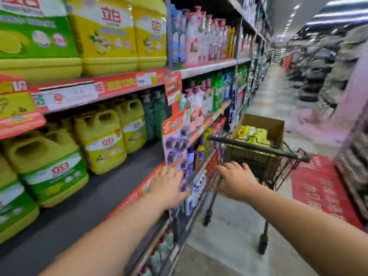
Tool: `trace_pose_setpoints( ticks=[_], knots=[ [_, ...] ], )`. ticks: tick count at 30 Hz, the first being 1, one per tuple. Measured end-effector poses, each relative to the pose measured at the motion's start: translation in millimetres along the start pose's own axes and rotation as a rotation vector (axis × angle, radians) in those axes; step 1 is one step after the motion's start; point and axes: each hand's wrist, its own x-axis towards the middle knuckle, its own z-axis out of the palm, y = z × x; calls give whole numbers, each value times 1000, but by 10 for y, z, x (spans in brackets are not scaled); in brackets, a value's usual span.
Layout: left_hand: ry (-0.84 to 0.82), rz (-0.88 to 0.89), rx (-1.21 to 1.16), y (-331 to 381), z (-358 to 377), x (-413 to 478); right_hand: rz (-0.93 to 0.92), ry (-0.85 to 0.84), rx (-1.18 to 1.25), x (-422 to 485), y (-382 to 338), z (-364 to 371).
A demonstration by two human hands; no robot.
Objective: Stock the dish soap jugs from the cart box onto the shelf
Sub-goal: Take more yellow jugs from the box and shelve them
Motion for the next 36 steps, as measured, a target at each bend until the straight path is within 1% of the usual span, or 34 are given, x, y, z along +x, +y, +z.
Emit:
trace_pose_setpoints(
  ticks=[8, 12, 15, 20, 28, 32, 36],
  knots=[
    [-29, 157, -91, 1862, 17, 737, 183, -56, -25, -726, 1824, 41],
    [-26, 268, -84, 2758, 45, 1022, 301, -99, -21, -1155, 2607, 84],
    [-39, 347, -77, 3346, 19, 1216, 388, -110, -33, -1418, 3106, 94],
    [-65, 471, -62, 4098, 69, 1575, 507, -125, -5, -1694, 3716, 197],
    [-65, 649, -146, 5233, 267, 2499, 618, -127, -61, -1644, 4745, 299],
    [-47, 668, -208, 5706, 313, 3173, 679, -129, -72, -1356, 5413, 302],
    [-54, 698, -206, 6007, 280, 3859, 733, -123, -68, -958, 6067, 254]
  ],
)
